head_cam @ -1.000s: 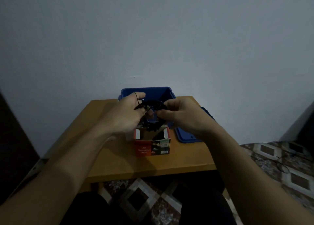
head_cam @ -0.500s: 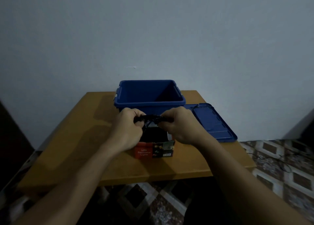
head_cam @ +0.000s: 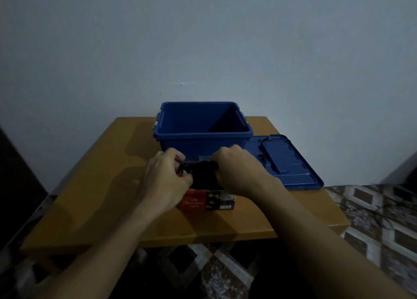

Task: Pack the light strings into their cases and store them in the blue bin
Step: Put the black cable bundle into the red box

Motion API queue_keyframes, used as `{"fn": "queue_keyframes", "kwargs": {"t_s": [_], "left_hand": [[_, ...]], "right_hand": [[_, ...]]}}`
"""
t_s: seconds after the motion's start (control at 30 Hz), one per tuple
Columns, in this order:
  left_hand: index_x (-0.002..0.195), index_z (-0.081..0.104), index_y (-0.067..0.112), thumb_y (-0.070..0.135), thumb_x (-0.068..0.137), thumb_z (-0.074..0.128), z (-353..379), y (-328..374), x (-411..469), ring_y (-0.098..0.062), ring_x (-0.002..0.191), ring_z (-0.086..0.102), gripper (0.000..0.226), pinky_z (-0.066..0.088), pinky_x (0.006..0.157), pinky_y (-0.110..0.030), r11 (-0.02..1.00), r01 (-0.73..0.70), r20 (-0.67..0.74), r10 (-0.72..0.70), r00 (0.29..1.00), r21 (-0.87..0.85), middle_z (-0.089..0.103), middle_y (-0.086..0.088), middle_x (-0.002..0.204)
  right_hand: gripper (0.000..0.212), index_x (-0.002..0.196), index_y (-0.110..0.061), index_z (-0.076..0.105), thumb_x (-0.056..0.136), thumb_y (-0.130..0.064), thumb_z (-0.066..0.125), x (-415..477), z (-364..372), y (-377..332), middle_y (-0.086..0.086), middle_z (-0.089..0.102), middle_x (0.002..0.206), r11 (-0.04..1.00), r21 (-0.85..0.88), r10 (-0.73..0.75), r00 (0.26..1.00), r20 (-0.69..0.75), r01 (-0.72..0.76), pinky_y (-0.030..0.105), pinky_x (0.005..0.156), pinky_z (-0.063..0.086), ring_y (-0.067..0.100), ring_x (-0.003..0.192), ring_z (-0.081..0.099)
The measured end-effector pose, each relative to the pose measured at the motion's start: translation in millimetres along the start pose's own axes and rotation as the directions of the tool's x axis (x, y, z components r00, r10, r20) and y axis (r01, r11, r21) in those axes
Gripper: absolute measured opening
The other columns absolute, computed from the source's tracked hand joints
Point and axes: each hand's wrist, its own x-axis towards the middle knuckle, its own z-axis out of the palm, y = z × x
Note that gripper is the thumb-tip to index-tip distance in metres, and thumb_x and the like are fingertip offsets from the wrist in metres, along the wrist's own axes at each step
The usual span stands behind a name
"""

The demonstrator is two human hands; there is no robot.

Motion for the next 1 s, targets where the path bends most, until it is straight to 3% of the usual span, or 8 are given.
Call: {"fn": "queue_keyframes", "kwargs": {"t_s": [0.17, 0.33, 0.4, 0.47, 0.53, 0.7, 0.83, 1.0], "left_hand": [[0.105, 0.054, 0.030, 0.037, 0.079, 0.080, -7.7, -6.2, -1.8, -0.015, 0.092, 0.060, 0.038, 0.056, 0.076, -0.040, 0.993, 0.107, -0.019, -0.108, 0.994, -0.054, 0.057, 0.007, 0.102], [0.102, 0.062, 0.024, 0.029, 0.084, 0.078, -9.7, -11.7, -2.1, -0.006, 0.081, 0.061, 0.024, 0.042, 0.059, -0.020, 0.978, 0.155, 0.028, -0.152, 0.988, -0.138, 0.066, 0.006, 0.092], [0.115, 0.064, 0.024, 0.028, 0.086, 0.076, -9.0, -11.3, -3.0, -0.010, 0.088, 0.064, 0.031, 0.048, 0.066, -0.023, 0.982, 0.134, 0.040, -0.129, 0.991, -0.135, 0.067, 0.002, 0.106], [0.140, 0.052, 0.024, 0.034, 0.088, 0.074, -8.9, -13.3, -2.2, -0.019, 0.105, 0.062, 0.057, 0.054, 0.082, -0.035, 0.992, 0.105, 0.041, -0.102, 0.994, -0.074, 0.059, 0.000, 0.125], [0.146, 0.046, 0.023, 0.034, 0.091, 0.070, -8.7, -13.4, -1.9, -0.021, 0.113, 0.059, 0.061, 0.054, 0.090, -0.040, 0.992, 0.096, 0.073, -0.090, 0.993, -0.083, 0.058, -0.002, 0.132], [0.118, 0.071, 0.019, 0.020, 0.094, 0.067, 0.0, -10.5, -2.9, -0.010, 0.086, 0.061, 0.025, 0.045, 0.063, -0.022, 0.997, -0.001, -0.002, 0.001, 1.000, -0.072, 0.067, 0.004, 0.099], [0.091, 0.078, 0.021, 0.016, 0.089, 0.071, 3.7, -12.1, -3.0, -0.013, 0.086, 0.052, 0.008, 0.042, 0.070, -0.028, 0.952, -0.250, -0.094, 0.269, 0.959, 0.175, 0.067, 0.006, 0.091], [0.094, 0.077, 0.026, 0.023, 0.095, 0.062, 4.2, -8.4, -4.5, -0.013, 0.089, 0.045, 0.015, 0.044, 0.074, -0.032, 0.879, -0.357, 0.042, 0.364, 0.931, 0.316, 0.067, 0.008, 0.092]], "right_hand": [[0.018, 0.097, -0.014, 0.041, 0.093, -0.011, 0.058, -7.2, 2.3, -0.7, 0.006, 0.048, 0.081, 0.999, 0.049, 0.019, 0.999, -0.037, -0.017, 0.031, 0.047, 0.031, 0.026, 0.066, 0.047], [0.018, 0.094, -0.021, 0.050, 0.091, -0.024, 0.067, -11.5, 9.7, -0.6, 0.004, 0.061, 0.093, 0.976, 0.213, 0.045, 0.999, -0.021, -0.039, 0.045, 0.067, 0.056, 0.026, 0.080, 0.060], [0.017, 0.093, -0.025, 0.053, 0.091, -0.028, 0.070, -11.8, 9.8, 0.3, 0.000, 0.063, 0.096, 0.957, 0.283, 0.065, 0.998, 0.001, -0.062, 0.042, 0.070, 0.059, 0.021, 0.084, 0.062], [0.013, 0.093, -0.025, 0.056, 0.092, -0.030, 0.069, -12.1, 11.1, -0.1, -0.001, 0.065, 0.096, 0.957, 0.279, 0.082, 0.997, -0.001, -0.079, 0.042, 0.072, 0.060, 0.020, 0.086, 0.063], [0.012, 0.092, -0.024, 0.058, 0.092, -0.033, 0.067, -12.7, 14.0, -2.2, 0.000, 0.066, 0.094, 0.970, 0.227, 0.100, 0.994, -0.036, -0.089, 0.043, 0.071, 0.059, 0.021, 0.085, 0.063], [0.017, 0.087, -0.020, 0.059, 0.092, -0.035, 0.063, -11.4, 19.7, -10.8, 0.003, 0.064, 0.086, 0.986, 0.114, 0.139, 0.984, -0.114, -0.126, 0.043, 0.067, 0.057, 0.026, 0.079, 0.063], [0.020, 0.087, -0.020, 0.063, 0.094, -0.038, 0.061, -8.8, 23.2, -14.8, 0.003, 0.066, 0.088, 0.986, 0.086, 0.151, 0.982, -0.117, -0.141, 0.036, 0.063, 0.053, 0.025, 0.079, 0.063], [0.022, 0.091, -0.020, 0.070, 0.096, -0.038, 0.058, -10.4, 25.8, -12.8, 0.001, 0.067, 0.086, 0.983, 0.136, 0.141, 0.984, -0.108, -0.126, 0.036, 0.061, 0.057, 0.021, 0.073, 0.064]]}}
